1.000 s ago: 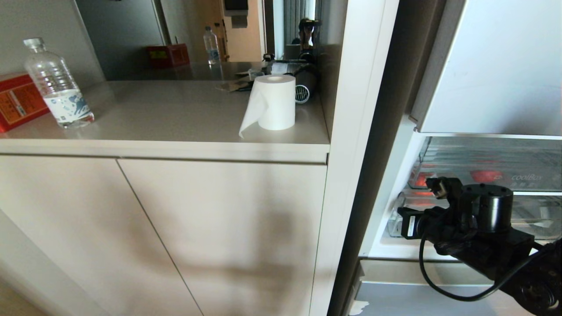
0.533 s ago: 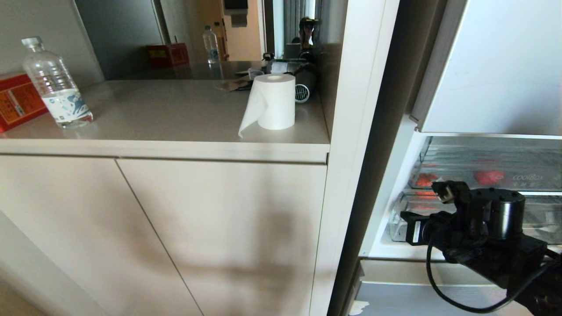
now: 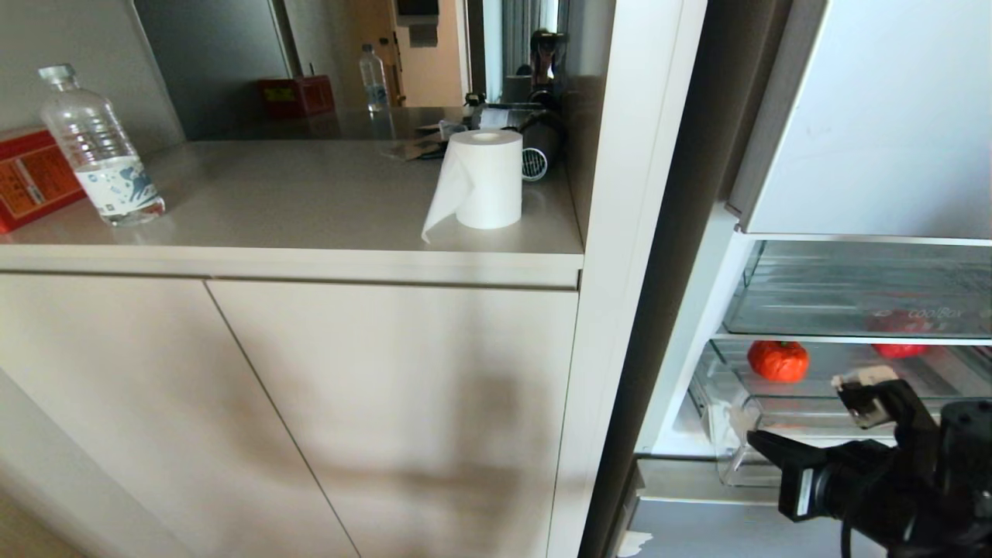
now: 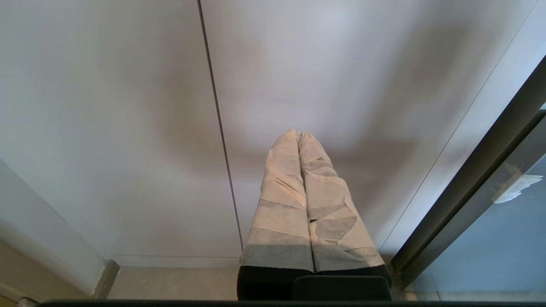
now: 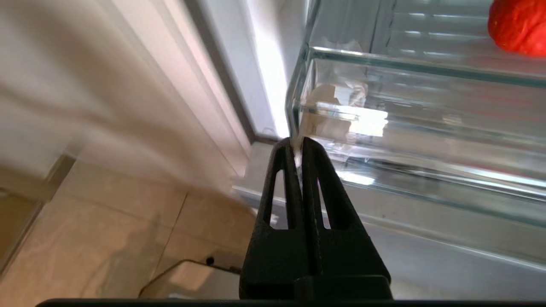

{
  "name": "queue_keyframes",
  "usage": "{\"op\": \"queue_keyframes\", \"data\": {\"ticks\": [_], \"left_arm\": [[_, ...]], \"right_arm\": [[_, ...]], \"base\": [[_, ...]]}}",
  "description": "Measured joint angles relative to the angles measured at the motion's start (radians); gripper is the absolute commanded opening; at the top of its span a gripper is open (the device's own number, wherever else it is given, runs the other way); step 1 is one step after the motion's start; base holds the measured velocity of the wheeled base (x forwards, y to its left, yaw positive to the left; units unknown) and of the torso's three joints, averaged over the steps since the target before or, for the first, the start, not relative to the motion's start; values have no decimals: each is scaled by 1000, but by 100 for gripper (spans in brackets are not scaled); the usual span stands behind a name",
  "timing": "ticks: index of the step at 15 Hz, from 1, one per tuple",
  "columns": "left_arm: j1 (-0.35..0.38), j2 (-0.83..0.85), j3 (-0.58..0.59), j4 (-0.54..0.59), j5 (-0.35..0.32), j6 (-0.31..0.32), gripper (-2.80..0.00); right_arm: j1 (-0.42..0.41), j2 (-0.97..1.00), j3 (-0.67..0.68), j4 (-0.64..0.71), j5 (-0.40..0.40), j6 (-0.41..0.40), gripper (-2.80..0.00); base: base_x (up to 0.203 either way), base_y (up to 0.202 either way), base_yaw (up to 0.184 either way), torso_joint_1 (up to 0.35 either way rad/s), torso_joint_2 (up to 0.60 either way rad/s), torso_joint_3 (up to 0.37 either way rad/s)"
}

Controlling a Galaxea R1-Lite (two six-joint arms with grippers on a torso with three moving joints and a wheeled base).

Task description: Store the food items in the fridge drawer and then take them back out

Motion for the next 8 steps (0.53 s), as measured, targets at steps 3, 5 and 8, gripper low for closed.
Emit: {"op": "queue_keyframes", "data": {"ticks": [3, 5, 8], "left_arm": [[2, 0, 0, 0, 0, 0, -280], [1, 0, 0, 0, 0, 0, -280], [0, 0, 0, 0, 0, 0, -280]], "right_arm": [[25, -172, 93, 50, 0, -4, 0], [32, -306, 105, 145, -1, -7, 0], [32, -523, -17, 431, -7, -7, 0]], "base": [[0, 0, 0, 0, 0, 0], [0, 0, 0, 0, 0, 0], [0, 0, 0, 0, 0, 0]]}}
